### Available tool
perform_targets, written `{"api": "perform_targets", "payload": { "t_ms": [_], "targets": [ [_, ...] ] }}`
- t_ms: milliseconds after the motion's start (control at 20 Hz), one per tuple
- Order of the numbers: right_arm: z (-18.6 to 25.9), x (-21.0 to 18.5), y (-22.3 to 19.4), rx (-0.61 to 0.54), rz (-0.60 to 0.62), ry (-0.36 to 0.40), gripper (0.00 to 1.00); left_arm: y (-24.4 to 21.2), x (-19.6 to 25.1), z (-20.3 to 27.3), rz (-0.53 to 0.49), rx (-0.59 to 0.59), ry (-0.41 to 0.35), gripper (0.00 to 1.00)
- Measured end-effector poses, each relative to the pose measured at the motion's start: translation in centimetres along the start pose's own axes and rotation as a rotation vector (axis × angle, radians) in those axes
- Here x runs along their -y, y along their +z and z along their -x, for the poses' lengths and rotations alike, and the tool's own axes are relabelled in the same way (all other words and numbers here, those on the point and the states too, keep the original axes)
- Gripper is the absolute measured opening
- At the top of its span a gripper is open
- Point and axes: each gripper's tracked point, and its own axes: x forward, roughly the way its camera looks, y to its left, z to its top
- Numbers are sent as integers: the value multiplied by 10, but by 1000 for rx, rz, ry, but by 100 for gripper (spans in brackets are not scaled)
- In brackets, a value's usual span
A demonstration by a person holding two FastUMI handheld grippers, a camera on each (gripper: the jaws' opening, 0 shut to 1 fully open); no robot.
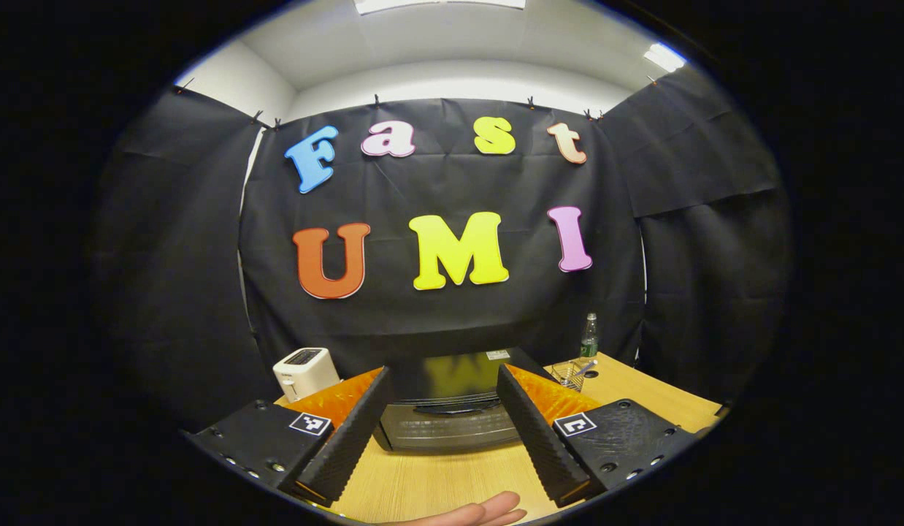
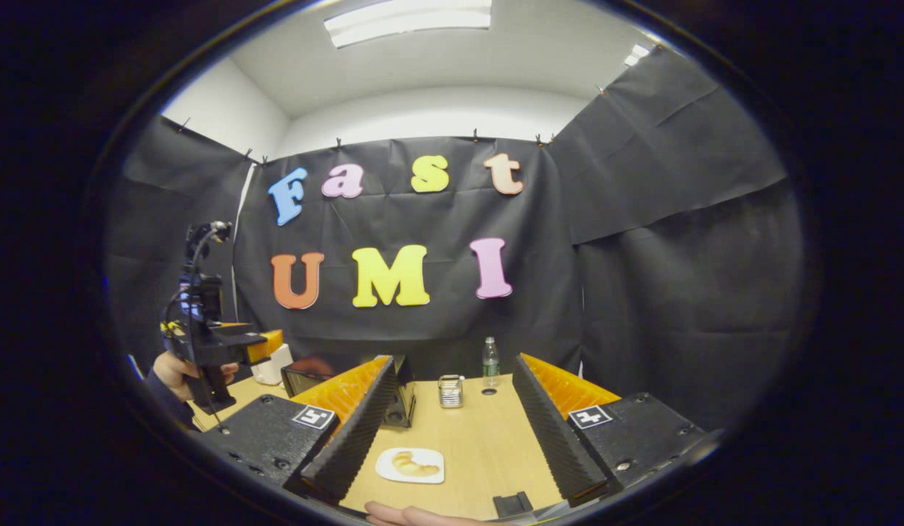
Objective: Open the electric oven with the left hand, put the food in, and close the electric oven.
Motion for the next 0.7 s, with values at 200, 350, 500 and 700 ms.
{"api": "perform_targets", "payload": {
  "t_ms": [200, 350, 500, 700],
  "targets": [
    [2, 13, -7, 10, -22, 17, 99, -43, 8, -60, -4, -99, -24, 98],
    [3, 26, -17, 4, -41, 41, 99, -73, 14, -98, -2, -164, -23, 98],
    [5, 49, -16, 37, -25, 18, 98, -92, 19, -128, 3, -193, -16, 98],
    [8, 54, -23, 52, -13, 25, 97, -127, 11, -156, 3, -267, 24, 98]
  ]
}}
